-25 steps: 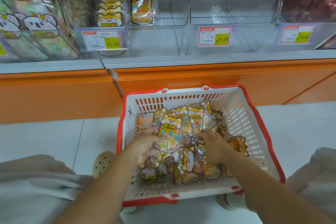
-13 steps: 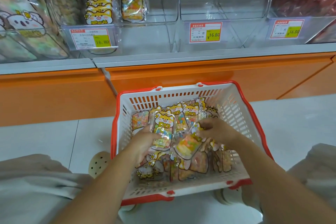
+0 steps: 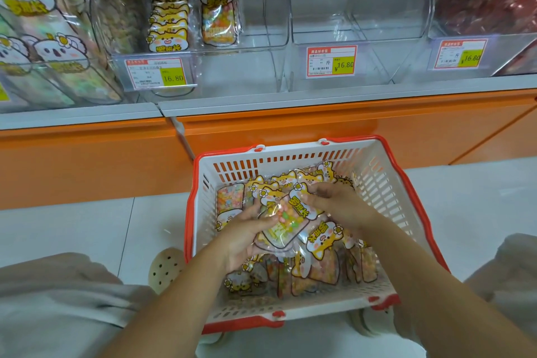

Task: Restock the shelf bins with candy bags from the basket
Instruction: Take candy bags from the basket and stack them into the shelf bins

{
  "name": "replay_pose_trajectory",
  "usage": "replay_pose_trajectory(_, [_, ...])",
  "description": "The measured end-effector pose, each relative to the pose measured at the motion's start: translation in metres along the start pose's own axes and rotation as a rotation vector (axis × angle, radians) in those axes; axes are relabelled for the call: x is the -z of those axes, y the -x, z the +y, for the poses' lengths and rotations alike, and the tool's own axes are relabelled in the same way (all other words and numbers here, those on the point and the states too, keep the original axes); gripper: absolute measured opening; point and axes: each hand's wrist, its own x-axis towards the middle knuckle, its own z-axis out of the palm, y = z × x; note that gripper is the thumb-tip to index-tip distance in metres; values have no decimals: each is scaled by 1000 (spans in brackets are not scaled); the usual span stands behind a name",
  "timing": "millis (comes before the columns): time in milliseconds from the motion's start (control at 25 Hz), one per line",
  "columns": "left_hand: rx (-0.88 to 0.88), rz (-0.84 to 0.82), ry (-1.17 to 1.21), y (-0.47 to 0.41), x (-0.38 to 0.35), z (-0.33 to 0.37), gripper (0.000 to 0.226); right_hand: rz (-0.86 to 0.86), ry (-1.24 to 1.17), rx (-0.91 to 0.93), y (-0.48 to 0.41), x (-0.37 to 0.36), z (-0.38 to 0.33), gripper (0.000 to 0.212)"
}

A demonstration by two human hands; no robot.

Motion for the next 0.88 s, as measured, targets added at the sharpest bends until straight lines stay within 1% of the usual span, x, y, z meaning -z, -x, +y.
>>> replay_pose_trajectory(80, [-2,18,42,-2,4,-1,72,-100,-24,-54,3,3,0,51])
replay_pose_trajectory(160, [-6,-1,47,1,5,1,68,-139,-19,-85,3,5,2,53])
replay_pose_trajectory(200, [-4,-15,27,6,4,3,69,-115,-10,-75,2,4,3,50])
replay_pose_trajectory(280, [4,-64,-17,7,1,4,79,-45,-19,-49,-2,1,5,40])
replay_pose_trajectory(360, [6,-75,-30,5,0,5,83,8,-42,-21,-4,2,7,28])
replay_pose_trajectory(440, [-2,-26,-14,1,4,6,80,115,-65,-13,-4,9,5,19])
replay_pose_trajectory(560, [-10,32,30,-1,12,7,78,334,-141,0,-1,22,3,20])
replay_pose_trajectory(600, [-7,37,37,-1,14,7,81,357,-187,22,2,24,0,15])
replay_pose_trajectory(640, [2,28,50,-1,14,6,82,340,-225,55,5,25,-4,10])
replay_pose_trajectory(680, [1,15,42,1,12,6,80,283,-233,99,9,24,-10,9])
replay_pose_trajectory(720, [8,8,43,0,11,6,78,190,-168,135,14,23,-16,8])
replay_pose_trajectory(800, [37,-28,67,1,8,7,79,-13,127,124,19,15,-25,5])
replay_pose_trajectory(840, [53,-43,61,5,5,9,81,-89,280,101,19,10,-27,11])
replay_pose_trajectory(880, [61,-76,45,8,4,12,87,-137,403,86,17,3,-26,18])
